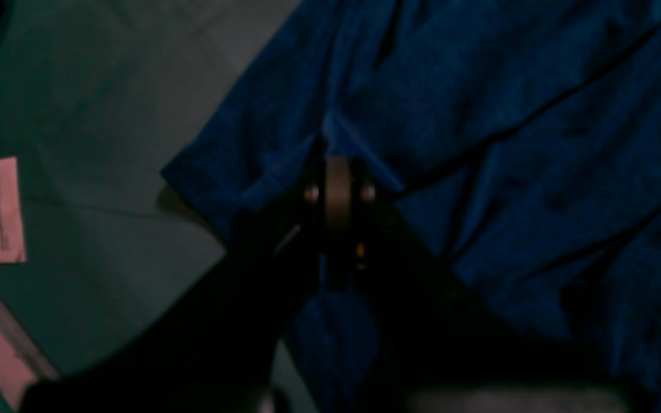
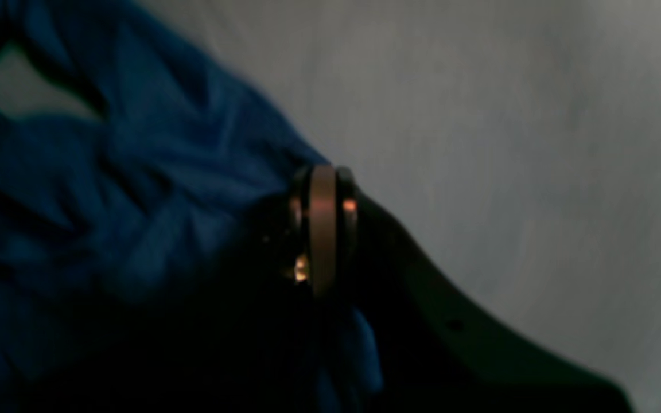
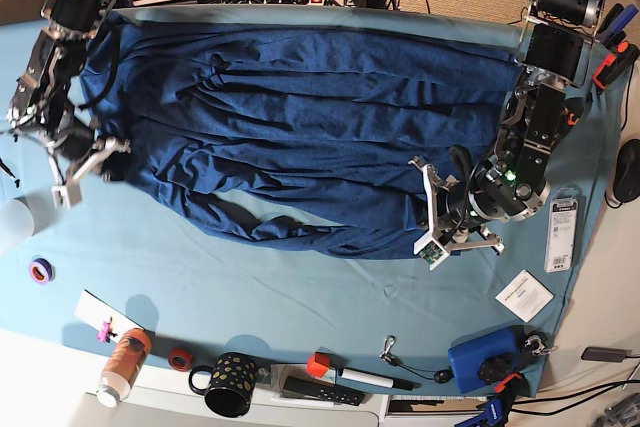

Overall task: Layout the t-shirt on the table in an organized manner, then fold the t-shirt properly
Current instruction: 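Move the right gripper to the hem's other end and grasp it, then lift the held hem with both grippers and fold it toward the collar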

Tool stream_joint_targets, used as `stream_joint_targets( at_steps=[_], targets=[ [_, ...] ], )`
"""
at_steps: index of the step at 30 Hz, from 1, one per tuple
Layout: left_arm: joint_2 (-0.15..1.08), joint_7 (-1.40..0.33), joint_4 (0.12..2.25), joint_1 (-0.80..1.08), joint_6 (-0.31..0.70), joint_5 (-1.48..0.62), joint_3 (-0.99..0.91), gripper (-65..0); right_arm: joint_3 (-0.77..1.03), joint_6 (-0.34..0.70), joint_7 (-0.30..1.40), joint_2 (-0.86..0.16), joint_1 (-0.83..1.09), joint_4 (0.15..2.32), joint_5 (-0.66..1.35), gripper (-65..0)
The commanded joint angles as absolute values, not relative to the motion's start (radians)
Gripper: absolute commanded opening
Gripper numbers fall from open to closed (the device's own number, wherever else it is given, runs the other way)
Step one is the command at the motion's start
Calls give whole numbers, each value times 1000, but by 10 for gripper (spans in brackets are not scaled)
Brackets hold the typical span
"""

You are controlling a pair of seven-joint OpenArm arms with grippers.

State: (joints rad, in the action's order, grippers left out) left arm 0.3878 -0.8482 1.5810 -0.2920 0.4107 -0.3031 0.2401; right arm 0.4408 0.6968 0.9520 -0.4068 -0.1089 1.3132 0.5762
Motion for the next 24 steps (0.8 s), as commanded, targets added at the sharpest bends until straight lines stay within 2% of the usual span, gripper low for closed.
stream_joint_targets(
  at_steps=[1,10,15,19,24],
  targets=[
    [394,-830,1597,-321,407,-306,230,-650,447,698,924,-430,-142,1329,595,-650],
    [394,-848,1597,-333,407,-306,230,-650,447,698,979,-429,-199,1329,691,-650],
    [402,-863,1600,-332,407,-311,220,-650,447,698,1065,-430,-196,1329,726,-650],
    [402,-907,1621,-329,419,-366,142,-650,447,698,1099,-429,-185,1329,797,-650],
    [402,-994,1649,-327,500,-551,-19,-650,447,698,1134,-429,-179,1329,820,-650]
  ],
)
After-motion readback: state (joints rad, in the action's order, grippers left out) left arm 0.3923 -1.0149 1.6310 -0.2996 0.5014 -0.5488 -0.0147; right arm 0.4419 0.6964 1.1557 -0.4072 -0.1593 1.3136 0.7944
